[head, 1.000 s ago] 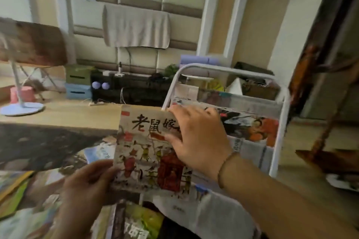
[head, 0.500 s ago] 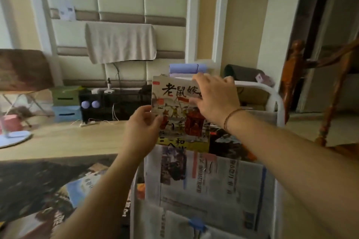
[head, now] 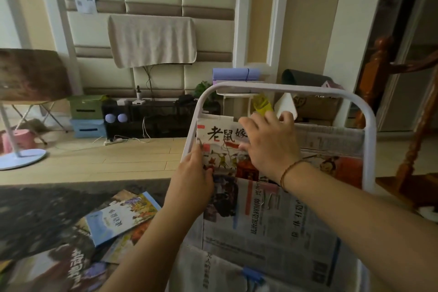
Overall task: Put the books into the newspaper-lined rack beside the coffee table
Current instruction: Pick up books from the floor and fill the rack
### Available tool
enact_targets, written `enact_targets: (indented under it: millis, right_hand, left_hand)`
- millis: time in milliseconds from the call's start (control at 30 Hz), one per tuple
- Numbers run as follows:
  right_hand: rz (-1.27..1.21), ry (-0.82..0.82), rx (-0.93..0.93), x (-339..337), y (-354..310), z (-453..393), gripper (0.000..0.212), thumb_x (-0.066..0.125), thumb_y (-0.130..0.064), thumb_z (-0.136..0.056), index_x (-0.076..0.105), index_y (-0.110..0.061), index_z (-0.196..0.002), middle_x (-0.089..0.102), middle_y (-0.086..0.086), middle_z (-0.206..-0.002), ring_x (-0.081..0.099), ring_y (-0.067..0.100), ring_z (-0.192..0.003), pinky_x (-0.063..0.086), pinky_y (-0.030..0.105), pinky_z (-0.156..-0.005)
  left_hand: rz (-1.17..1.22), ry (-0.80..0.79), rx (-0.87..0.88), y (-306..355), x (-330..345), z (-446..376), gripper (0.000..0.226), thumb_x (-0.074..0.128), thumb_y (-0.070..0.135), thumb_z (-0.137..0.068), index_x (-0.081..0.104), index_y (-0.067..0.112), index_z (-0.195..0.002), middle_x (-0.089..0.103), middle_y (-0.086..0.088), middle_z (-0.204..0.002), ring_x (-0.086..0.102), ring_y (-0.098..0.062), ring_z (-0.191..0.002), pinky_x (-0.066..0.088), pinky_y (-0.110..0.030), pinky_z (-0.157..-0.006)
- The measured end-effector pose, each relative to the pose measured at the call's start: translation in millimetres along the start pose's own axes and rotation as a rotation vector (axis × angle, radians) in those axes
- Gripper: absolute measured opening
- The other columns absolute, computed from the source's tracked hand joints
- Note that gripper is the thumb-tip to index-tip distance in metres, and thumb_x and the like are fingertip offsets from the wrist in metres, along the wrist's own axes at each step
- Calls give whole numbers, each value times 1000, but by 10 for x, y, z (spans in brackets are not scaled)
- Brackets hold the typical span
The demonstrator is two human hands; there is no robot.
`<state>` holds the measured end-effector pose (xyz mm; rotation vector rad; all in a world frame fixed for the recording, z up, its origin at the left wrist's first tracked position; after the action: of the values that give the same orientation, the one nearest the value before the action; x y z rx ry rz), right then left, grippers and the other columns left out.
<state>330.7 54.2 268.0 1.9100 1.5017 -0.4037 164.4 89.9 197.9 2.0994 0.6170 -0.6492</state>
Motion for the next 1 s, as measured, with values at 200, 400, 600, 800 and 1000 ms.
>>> enact_targets:
  millis: [200, 400, 600, 800, 1000]
  right_hand:
    - [-47, -151, 18, 133, -8, 220, 53, 57, -61, -83, 57, -26, -124, 57, -1, -115, 50, 25, -105, 35, 47, -92]
    - [-67, -243, 32, 106, -13, 231, 56, 52, -58, -89, 45, -33, -138, 49, -2, -129, 41, 25, -116, 32, 48, -96]
    - [-11, -342, 43, 14, -90, 215, 56, 41, -51, -95, 28, -35, -147, 40, -3, -137, 36, 25, -122, 31, 47, -98]
    - [-7, -189, -3, -299, -661, 295, 68, 63, -37, -83, 42, -14, -143, 49, 13, -132, 46, 36, -113, 38, 53, -90]
    - [-582, -128, -395, -518, -2617, 588, 45, 53, -36, -89, 57, -13, -127, 60, 16, -124, 56, 36, -110, 49, 53, -88]
  left_hand:
    - [-112, -12, -8, -30, 65, 58, 36, 49, 26, -99, 48, 14, -133, 57, 0, -127, 57, -12, -107, 54, -28, -90]
    - [-253, -116, -25, -83, 142, 74, 38, 48, 36, -98, 51, 16, -130, 45, -1, -140, 54, -15, -117, 55, -37, -95]
    - [-369, -261, -62, -87, 121, 87, 68, 62, 33, -91, 33, 8, -147, 23, -14, -156, 29, -28, -142, 37, -44, -114]
    - [-173, -212, 52, -136, -393, 568, 57, 57, 29, -95, 34, 15, -146, 27, -6, -157, 31, -24, -143, 37, -43, -113]
    - [-301, -194, 20, -1077, -1653, 1480, 35, 56, 22, -97, 57, 19, -132, 51, -3, -142, 49, -22, -126, 45, -41, -105]
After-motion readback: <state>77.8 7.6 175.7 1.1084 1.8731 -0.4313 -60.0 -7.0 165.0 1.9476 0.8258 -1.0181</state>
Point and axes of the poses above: each hand's wrist, its own z-axis away from the middle knuckle, its own x-axis out of the palm, y = z × x, the point moved 2 cm from there along -z, towards the middle knuckle
